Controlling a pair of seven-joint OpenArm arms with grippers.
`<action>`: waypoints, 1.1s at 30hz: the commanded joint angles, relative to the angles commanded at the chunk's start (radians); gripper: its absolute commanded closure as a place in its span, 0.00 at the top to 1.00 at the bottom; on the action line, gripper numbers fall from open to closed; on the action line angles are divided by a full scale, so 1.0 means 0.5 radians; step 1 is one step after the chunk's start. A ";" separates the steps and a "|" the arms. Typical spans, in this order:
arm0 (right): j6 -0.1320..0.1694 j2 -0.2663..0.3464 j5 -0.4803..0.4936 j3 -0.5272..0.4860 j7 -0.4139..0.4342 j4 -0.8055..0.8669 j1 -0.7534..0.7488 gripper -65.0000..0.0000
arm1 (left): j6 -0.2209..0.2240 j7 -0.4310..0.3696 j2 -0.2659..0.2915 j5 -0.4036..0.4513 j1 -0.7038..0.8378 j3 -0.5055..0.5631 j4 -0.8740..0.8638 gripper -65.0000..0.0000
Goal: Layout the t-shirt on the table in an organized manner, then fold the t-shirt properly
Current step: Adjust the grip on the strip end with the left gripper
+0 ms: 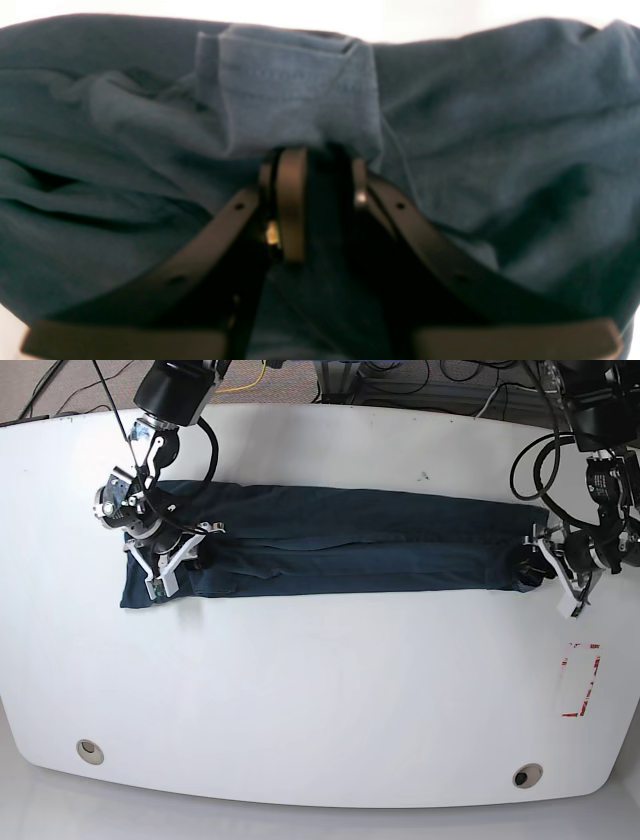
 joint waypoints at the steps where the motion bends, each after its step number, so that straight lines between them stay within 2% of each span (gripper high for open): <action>1: 0.000 0.000 0.000 0.000 0.000 0.000 0.000 0.17 | -0.003 -0.009 -0.028 0.028 0.012 -0.003 -0.021 0.54; 5: 0.000 0.000 0.000 0.000 0.000 0.000 0.000 0.17 | -0.025 -0.009 -0.080 0.049 0.037 -0.003 -0.031 0.54; 8: 0.000 -0.003 0.000 0.000 0.000 0.000 0.000 0.17 | -0.206 -0.003 -0.107 -0.068 0.049 -0.006 0.055 0.54; 15: 0.000 -0.006 0.000 0.000 0.000 0.000 0.000 0.17 | -0.210 0.055 -0.104 -0.267 0.055 -0.061 0.365 0.54; 16: 0.000 -0.006 0.000 0.000 0.000 0.000 0.000 0.17 | -0.196 0.064 -0.092 -0.288 0.049 -0.064 0.393 0.54; 20: 0.000 -0.006 0.000 0.003 0.000 0.000 -0.003 0.17 | -0.037 0.092 0.058 -0.304 -0.071 -0.061 0.423 0.54; 22: 0.000 -0.006 0.000 0.003 0.000 0.000 -0.003 0.17 | 0.000 0.114 0.098 -0.273 -0.098 -0.061 0.414 0.54; 25: 0.000 -0.006 0.000 0.003 0.000 0.000 -0.003 0.17 | 0.009 0.123 0.163 -0.181 -0.114 -0.061 0.374 0.54; 31: 0.000 -0.006 0.000 0.003 0.000 0.000 -0.003 0.17 | 0.006 0.117 0.166 -0.120 -0.095 -0.110 0.282 0.55; 33: 0.000 -0.006 0.000 0.003 0.000 0.000 -0.003 0.17 | 0.003 0.117 0.166 -0.123 -0.058 -0.184 0.249 0.60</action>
